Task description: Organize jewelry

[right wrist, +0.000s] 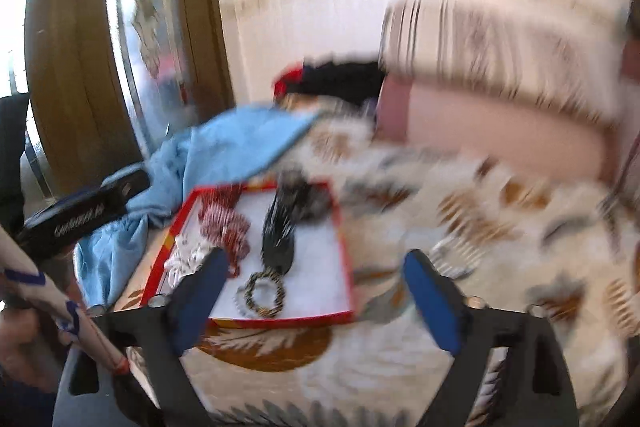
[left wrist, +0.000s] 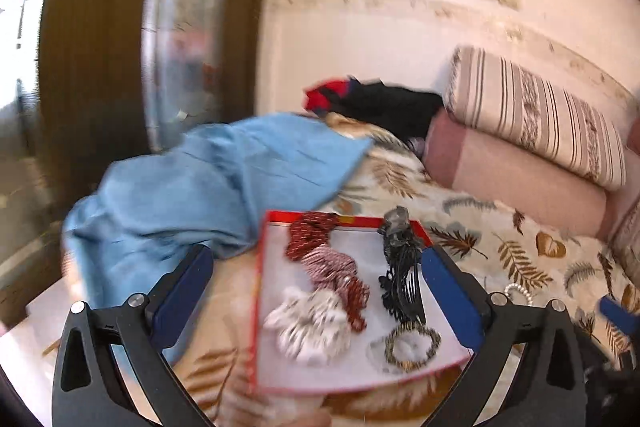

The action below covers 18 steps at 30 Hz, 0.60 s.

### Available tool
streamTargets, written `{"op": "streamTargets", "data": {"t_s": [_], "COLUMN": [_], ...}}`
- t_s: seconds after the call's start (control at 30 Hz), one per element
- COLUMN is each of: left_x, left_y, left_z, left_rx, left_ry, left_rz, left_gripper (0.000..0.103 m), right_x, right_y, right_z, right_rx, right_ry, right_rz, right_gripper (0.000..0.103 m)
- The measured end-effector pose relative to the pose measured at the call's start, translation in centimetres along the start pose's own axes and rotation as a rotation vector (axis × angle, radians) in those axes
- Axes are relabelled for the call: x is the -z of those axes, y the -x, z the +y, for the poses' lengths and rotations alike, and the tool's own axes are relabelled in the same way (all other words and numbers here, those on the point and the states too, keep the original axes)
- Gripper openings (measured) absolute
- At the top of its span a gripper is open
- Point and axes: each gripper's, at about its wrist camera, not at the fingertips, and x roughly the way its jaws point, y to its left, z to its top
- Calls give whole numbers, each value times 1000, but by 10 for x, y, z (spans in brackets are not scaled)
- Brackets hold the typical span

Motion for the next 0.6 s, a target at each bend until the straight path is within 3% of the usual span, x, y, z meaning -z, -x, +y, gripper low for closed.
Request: {"op": "streamTargets", "data": {"t_s": [0.1, 0.2, 0.27, 0.37, 0.6], "left_x": [9, 14, 16, 23, 27], "left_y": [40, 64, 80, 102, 126], "left_z": [-3, -10, -11, -13, -13], "left_rx": [19, 154, 214, 157, 125], "left_ry": [-2, -87, -139, -150, -181], "left_rz": [1, 88, 92, 11, 11], "left_gripper": [103, 103, 103, 103, 103], "right_x": [4, 11, 14, 19, 33], "right_y": [39, 69, 83, 98, 129], "right_z": [0, -3, -4, -7, 14], "right_rx": [28, 17, 22, -2, -23], "right_ry": [45, 48, 47, 11, 56], "right_rz": [-44, -67, -79, -78, -90], "right_gripper": [94, 94, 94, 94, 95]}}
